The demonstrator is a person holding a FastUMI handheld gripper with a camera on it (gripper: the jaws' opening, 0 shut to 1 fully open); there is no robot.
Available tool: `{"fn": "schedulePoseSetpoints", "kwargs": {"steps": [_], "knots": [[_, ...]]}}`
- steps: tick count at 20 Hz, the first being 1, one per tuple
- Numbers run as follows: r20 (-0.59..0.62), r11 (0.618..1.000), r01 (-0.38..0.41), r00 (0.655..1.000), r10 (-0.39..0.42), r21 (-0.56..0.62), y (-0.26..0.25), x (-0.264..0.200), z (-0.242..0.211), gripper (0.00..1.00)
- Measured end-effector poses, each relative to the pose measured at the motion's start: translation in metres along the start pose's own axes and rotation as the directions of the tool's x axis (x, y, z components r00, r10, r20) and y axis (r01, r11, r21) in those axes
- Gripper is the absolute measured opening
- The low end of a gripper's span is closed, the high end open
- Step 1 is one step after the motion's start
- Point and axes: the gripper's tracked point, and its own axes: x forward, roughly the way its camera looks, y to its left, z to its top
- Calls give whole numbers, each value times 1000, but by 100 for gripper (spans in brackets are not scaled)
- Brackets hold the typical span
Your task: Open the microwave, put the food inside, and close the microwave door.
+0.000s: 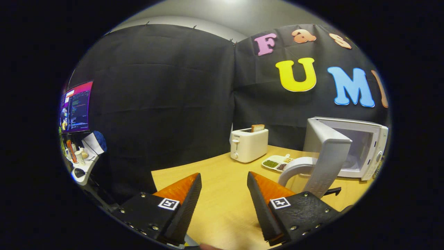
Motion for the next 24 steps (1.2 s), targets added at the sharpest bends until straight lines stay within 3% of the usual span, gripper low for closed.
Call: {"fn": "schedulePoseSetpoints", "kwargs": {"steps": [1,4,5,6,9,10,15,22,24], "knots": [[2,1000,26,1000,-26,-7,-6,1,-3,76],[-16,995,98,995,-98,-31,-24,2,-13,39],[-27,992,124,992,-125,-27,-33,0,-16,33],[-45,991,136,990,-136,-11,-37,-1,-20,17],[-94,986,170,981,-169,0,-55,-3,-31,15],[-95,984,178,980,-177,9,-61,-7,-33,6],[-68,967,255,965,-254,2,-108,-27,-27,5],[-85,897,440,896,-435,49,-216,-59,-18,5],[-56,862,506,862,-504,27,-252,-65,-9,6]]}}
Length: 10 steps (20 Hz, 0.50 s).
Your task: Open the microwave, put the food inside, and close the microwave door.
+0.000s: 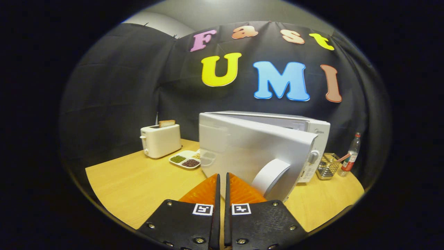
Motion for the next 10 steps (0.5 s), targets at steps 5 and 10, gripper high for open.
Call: {"fn": "schedulePoseSetpoints", "kwargs": {"steps": [5,10], "knots": [[-5,988,143,990,-143,50,-66,36,7,5],[2,967,248,969,-249,50,-109,77,16,5]]}}
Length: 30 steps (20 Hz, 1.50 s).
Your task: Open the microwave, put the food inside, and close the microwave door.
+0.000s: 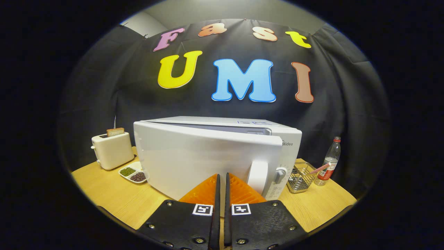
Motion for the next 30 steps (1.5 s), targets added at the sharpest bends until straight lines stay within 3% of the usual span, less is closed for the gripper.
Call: {"fn": "schedulePoseSetpoints", "kwargs": {"steps": [5,10,13,20,24,30], "knots": [[-6,997,80,997,-80,-4,-20,50,4,6],[-8,992,129,992,-129,-13,-17,57,6,9],[-48,995,96,994,-95,4,-10,52,1,11],[-70,991,24,997,-15,130,-13,-21,40,9],[8,996,-33,999,32,87,-12,-64,87,9],[125,998,-45,991,40,35,-13,-113,157,9]]}}
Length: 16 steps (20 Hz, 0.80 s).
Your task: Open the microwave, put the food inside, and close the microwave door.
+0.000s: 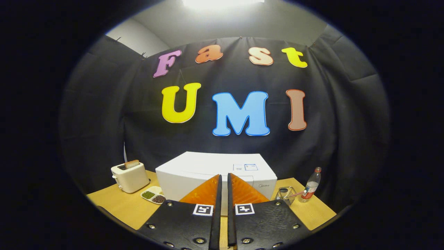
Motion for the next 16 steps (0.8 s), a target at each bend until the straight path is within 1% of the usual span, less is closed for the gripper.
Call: {"fn": "schedulePoseSetpoints", "kwargs": {"steps": [3,6,10,13,15,16], "knots": [[32,999,32,999,-32,3,-8,-9,28,9],[37,999,28,999,-29,36,-5,-20,49,9],[124,999,41,992,-38,-17,-2,-37,80,9],[148,998,36,989,-29,-47,6,-43,82,9],[111,997,28,994,-20,-66,13,-41,71,9],[88,996,31,996,-24,-81,14,-40,64,29]]}}
